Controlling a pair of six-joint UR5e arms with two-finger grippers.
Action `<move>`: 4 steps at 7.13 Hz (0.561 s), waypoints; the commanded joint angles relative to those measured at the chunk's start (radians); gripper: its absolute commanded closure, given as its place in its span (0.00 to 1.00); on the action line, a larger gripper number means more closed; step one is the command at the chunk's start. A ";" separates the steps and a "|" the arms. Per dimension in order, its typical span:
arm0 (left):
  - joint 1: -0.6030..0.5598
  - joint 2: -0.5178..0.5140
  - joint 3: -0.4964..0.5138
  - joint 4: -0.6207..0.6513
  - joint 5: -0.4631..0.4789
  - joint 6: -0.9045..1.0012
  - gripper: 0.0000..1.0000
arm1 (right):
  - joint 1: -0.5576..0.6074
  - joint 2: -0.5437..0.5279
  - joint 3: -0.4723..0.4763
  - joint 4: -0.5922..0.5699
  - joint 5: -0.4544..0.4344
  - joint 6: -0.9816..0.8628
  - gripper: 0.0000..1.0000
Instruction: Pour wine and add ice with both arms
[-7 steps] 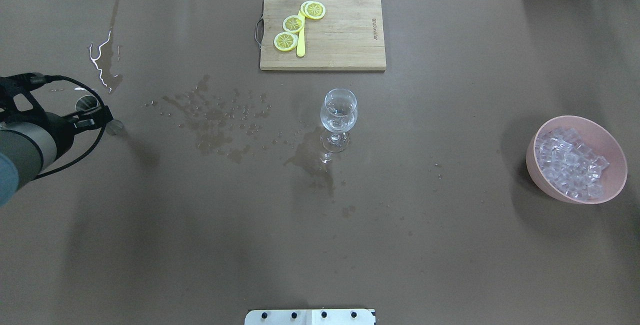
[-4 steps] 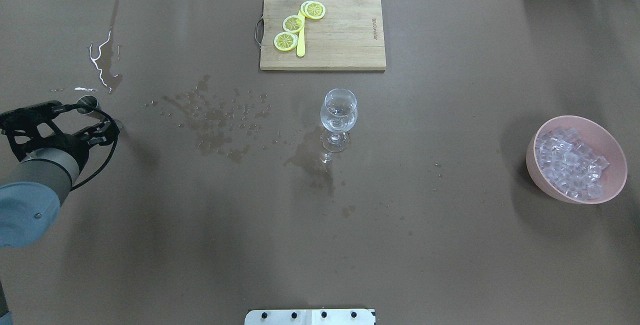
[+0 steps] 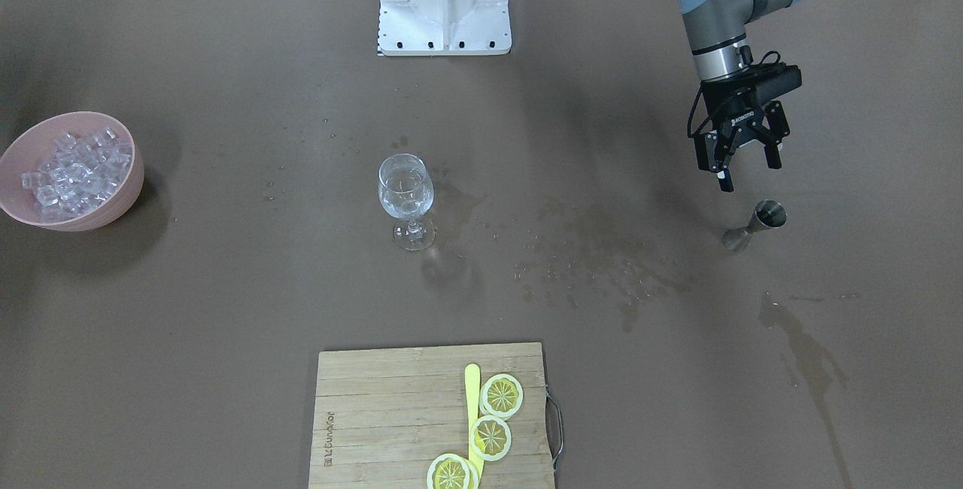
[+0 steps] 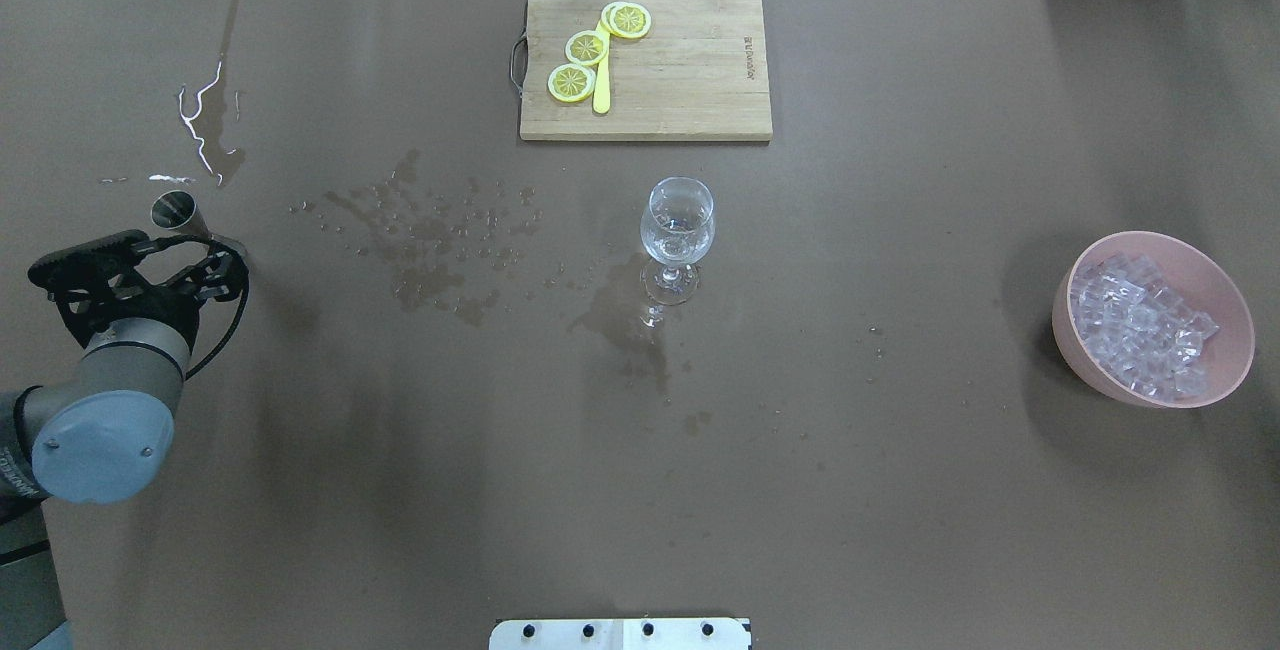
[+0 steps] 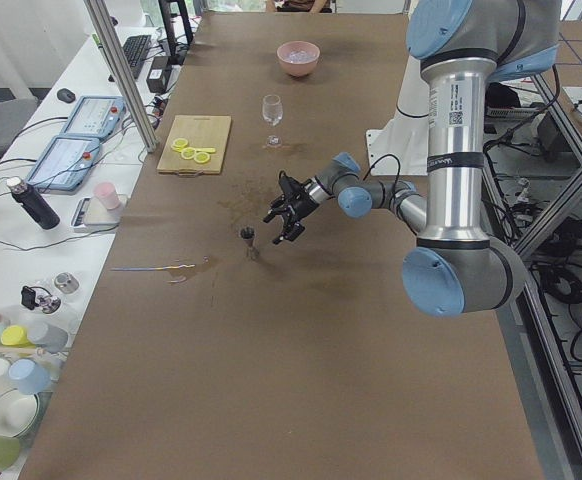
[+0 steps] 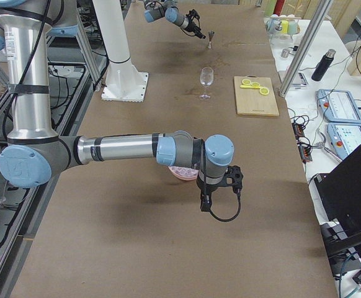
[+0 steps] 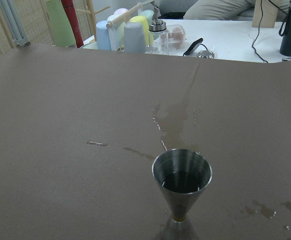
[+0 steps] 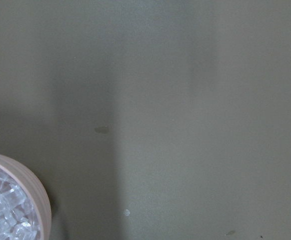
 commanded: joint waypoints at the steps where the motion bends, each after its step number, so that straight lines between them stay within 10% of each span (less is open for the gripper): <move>1: 0.001 -0.055 0.097 -0.023 0.032 -0.017 0.02 | 0.000 0.006 0.001 0.000 0.000 -0.003 0.00; 4: 0.001 -0.084 0.154 -0.023 0.048 -0.016 0.02 | -0.003 0.005 0.001 0.002 0.003 0.000 0.00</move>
